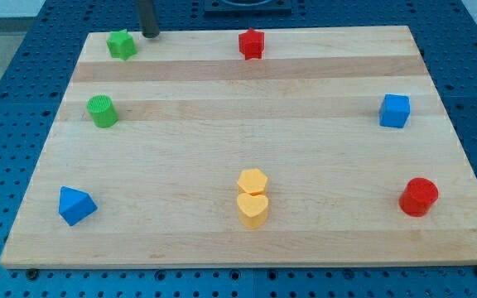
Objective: Push the green star top right to the green circle
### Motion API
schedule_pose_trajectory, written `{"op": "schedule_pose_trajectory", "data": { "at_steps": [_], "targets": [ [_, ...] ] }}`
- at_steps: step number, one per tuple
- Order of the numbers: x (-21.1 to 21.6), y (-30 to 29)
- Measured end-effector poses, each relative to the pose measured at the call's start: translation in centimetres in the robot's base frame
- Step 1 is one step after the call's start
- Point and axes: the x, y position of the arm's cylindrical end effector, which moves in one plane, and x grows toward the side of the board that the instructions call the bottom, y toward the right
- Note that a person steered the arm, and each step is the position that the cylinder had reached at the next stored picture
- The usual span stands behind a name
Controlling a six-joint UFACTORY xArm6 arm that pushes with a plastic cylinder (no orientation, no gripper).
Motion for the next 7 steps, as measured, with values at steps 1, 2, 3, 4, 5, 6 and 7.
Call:
{"op": "schedule_pose_trajectory", "data": {
  "at_steps": [1,2,3,4,5,6,7],
  "targets": [
    [0.0,-3.0],
    [-0.1,-6.3],
    [0.3,-7.2],
    [1.2,-7.2],
    [2.4,-5.6],
    [3.1,-3.0],
    [3.5,-1.2]
  ]
}}
